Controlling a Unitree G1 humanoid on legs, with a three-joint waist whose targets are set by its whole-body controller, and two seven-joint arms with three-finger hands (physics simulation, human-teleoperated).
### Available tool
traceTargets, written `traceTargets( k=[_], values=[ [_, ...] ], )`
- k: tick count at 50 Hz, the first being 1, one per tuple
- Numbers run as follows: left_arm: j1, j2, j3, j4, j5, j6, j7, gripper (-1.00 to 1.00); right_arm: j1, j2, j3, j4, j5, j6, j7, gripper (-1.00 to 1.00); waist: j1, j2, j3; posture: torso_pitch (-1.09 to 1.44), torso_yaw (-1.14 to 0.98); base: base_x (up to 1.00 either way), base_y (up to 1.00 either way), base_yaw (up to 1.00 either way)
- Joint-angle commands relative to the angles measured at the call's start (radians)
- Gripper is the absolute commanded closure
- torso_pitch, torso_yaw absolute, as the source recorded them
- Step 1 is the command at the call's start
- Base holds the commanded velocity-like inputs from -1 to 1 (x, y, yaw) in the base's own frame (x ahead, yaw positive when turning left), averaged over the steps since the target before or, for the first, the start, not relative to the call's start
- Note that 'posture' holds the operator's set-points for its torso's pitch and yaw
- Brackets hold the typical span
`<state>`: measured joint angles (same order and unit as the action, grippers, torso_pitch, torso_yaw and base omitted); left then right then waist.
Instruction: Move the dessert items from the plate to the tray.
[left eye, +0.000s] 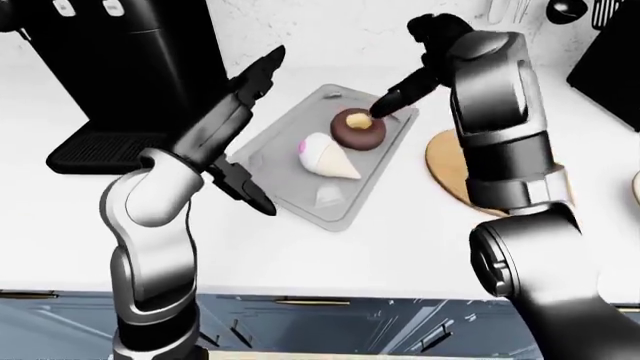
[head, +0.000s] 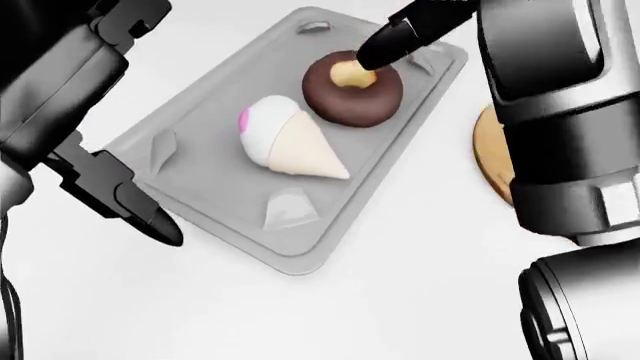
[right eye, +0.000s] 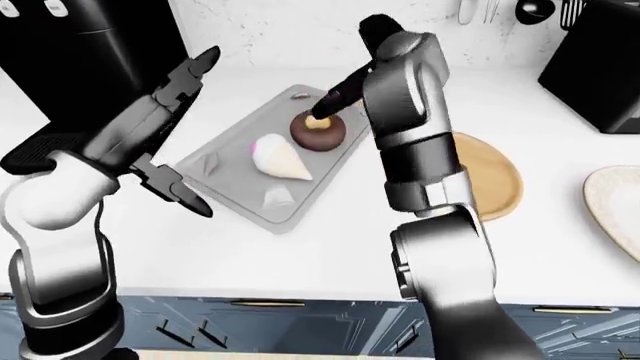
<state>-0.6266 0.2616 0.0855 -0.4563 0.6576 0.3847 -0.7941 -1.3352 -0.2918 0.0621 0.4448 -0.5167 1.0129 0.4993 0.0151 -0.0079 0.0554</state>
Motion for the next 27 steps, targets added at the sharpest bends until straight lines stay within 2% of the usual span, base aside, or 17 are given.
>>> traceTargets(
  k=[1, 5, 7, 9, 10, 11, 12, 14, 16, 18, 20, 22, 23, 27],
  values=[
    [-0.058, 0.026, 0.029, -0.038, -0.002, 0.021, -0.009, -1.0, -0.013, -0.037, -0.009, -0.138, -0.092, 0.101, 0.185, -1.0, 0.0, 0.002, -0.032, 0.0, 0.0, 0.0, 0.0, 0.0],
    [-0.1, 0.044, 0.044, -0.075, 0.002, 0.126, -0.043, -1.0, 0.051, -0.113, -0.024, -0.327, -0.204, 0.184, 0.385, -1.0, -0.001, 0.0, -0.025, 0.0, 0.0, 0.0, 0.0, 0.0],
    [-0.097, 0.054, 0.048, -0.149, 0.009, 0.225, -0.097, -1.0, 0.096, -0.153, -0.024, -0.454, -0.265, 0.259, 0.514, -1.0, 0.0, -0.001, -0.025, 0.0, 0.0, 0.0, 0.0, 0.0],
    [-0.113, 0.069, 0.061, -0.155, 0.008, 0.267, -0.096, -1.0, 0.127, -0.187, -0.032, -0.542, -0.324, 0.302, 0.603, -1.0, -0.002, -0.001, -0.021, 0.0, 0.0, 0.0, 0.0, 0.0],
    [-0.084, 0.119, 0.108, -0.199, 0.034, 0.304, -0.115, -1.0, 0.177, -0.391, 0.008, -0.798, -0.441, 0.492, 0.828, -1.0, -0.002, -0.001, -0.02, 0.0, 0.0, 0.0, 0.0, 0.0],
    [-0.061, 0.127, 0.112, -0.221, 0.032, 0.307, -0.114, -1.0, 0.214, -0.428, 0.012, -0.853, -0.493, 0.524, 0.882, -1.0, -0.002, -0.006, -0.024, 0.0, 0.0, 0.0, 0.0, 0.0],
    [-0.033, 0.126, 0.106, -0.236, 0.03, 0.293, -0.102, -1.0, 0.252, -0.418, 0.006, -0.887, -0.532, 0.532, 0.908, -1.0, 0.004, -0.007, -0.021, 0.0, 0.0, 0.0, 0.0, 0.0],
    [0.015, 0.106, 0.082, -0.229, 0.034, 0.248, -0.06, -1.0, 0.341, -0.353, -0.014, -0.921, -0.605, 0.486, 0.916, -1.0, 0.003, -0.001, -0.008, 0.0, 0.0, 0.0, 0.0, 0.0],
    [0.029, 0.108, 0.098, -0.221, 0.027, 0.218, -0.04, -1.0, 0.4, -0.327, -0.042, -0.98, -0.698, 0.462, 0.99, -1.0, -0.004, -0.001, -0.01, 0.0, 0.0, 0.0, 0.0, 0.0],
    [0.066, 0.117, 0.14, -0.268, 0.01, 0.224, -0.041, -1.0, 0.466, -0.344, -0.079, -1.066, -0.8, 0.449, 1.099, -1.0, -0.007, -0.002, -0.022, 0.0, 0.0, 0.0, 0.0, 0.0],
    [0.101, 0.137, 0.181, -0.32, -0.005, 0.232, -0.043, -1.0, 0.514, -0.421, -0.103, -1.133, -0.77, 0.481, 1.114, -1.0, -0.009, -0.002, -0.025, 0.0, 0.0, 0.0, 0.0, 0.0],
    [0.121, 0.17, 0.235, -0.373, -0.024, 0.258, -0.052, -1.0, 0.542, -0.578, -0.125, -1.209, -0.668, 0.586, 1.115, -1.0, -0.009, -0.002, -0.026, 0.0, 0.0, 0.0, 0.0, 0.0],
    [0.143, 0.183, 0.263, -0.386, -0.039, 0.252, -0.044, -1.0, 0.565, -0.628, -0.174, -1.238, -0.624, 0.598, 1.115, -1.0, -0.008, -0.001, -0.025, 0.0, 0.0, 0.0, 0.0, 0.0],
    [0.215, 0.223, 0.357, -0.428, -0.087, 0.242, -0.004, -1.0, 0.679, -0.729, -0.376, -1.34, -0.486, 0.602, 1.115, -1.0, -0.005, 0.0, -0.014, 0.0, 0.0, 0.0, 0.0, 0.0]
  ],
)
